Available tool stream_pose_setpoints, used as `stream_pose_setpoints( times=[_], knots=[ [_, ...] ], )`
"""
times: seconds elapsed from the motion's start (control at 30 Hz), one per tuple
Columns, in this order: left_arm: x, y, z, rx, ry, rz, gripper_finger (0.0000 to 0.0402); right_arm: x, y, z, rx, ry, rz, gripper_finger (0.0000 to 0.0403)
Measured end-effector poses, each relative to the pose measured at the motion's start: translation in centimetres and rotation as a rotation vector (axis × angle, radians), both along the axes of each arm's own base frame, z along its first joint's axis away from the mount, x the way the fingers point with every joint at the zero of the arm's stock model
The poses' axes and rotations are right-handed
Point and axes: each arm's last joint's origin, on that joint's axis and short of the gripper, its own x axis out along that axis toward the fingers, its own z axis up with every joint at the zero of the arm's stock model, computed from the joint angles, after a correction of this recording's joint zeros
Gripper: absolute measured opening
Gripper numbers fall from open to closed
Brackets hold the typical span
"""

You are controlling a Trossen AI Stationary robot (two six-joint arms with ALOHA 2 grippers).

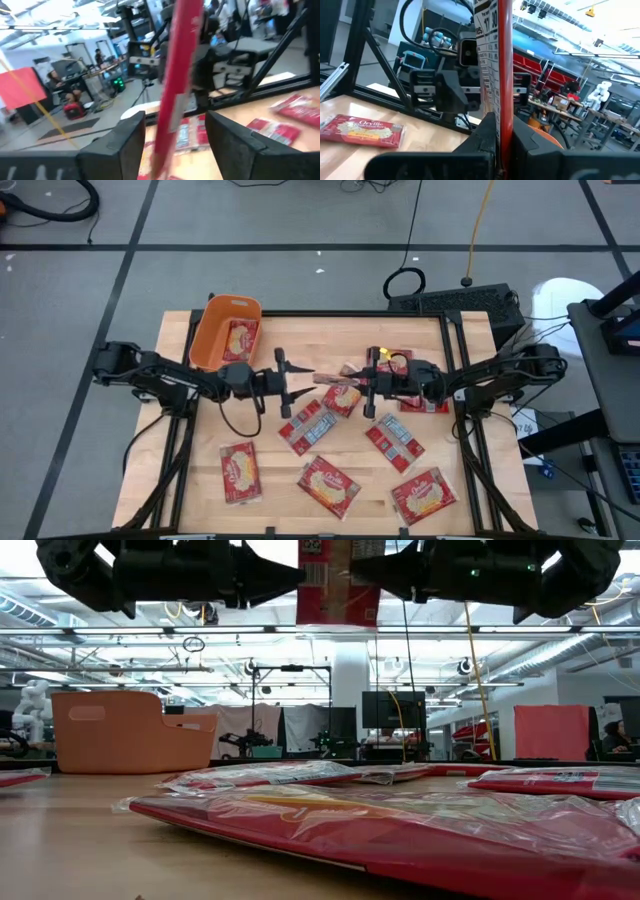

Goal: Sort popcorn bags into baskets
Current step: Put the red popcorn bag into the orange bin

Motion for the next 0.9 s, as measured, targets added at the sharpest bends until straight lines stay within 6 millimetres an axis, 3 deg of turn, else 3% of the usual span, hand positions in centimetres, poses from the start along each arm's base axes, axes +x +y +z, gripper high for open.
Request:
stream_pose_setpoints(
  times=[0.2,0.47,0.67,0.77,0.9],
  knots=[
    [-0.6,0.0,1.0,-0.162,-0.038,-0.020,0.0173,0.0,0.0,0.1,-0.023,-0.004,-0.003,0.0006],
    [-0.4,-0.5,2.1,0.036,-0.077,-0.018,0.0159,0.0,0.1,0.1,0.031,-0.015,0.058,0.0006],
    [0.9,-0.1,3.8,0.030,-0.067,-0.086,0.0193,-0.1,0.1,0.4,0.034,-0.040,0.063,0.0006],
    [1.3,0.0,3.6,0.080,-0.018,-0.081,0.0202,-0.1,0.1,0.5,0.030,-0.048,0.084,0.0006],
    [1.5,0.0,4.1,0.167,-0.024,-0.080,0.0178,-0.1,0.1,0.5,0.044,-0.049,0.085,0.0006]
  ],
)
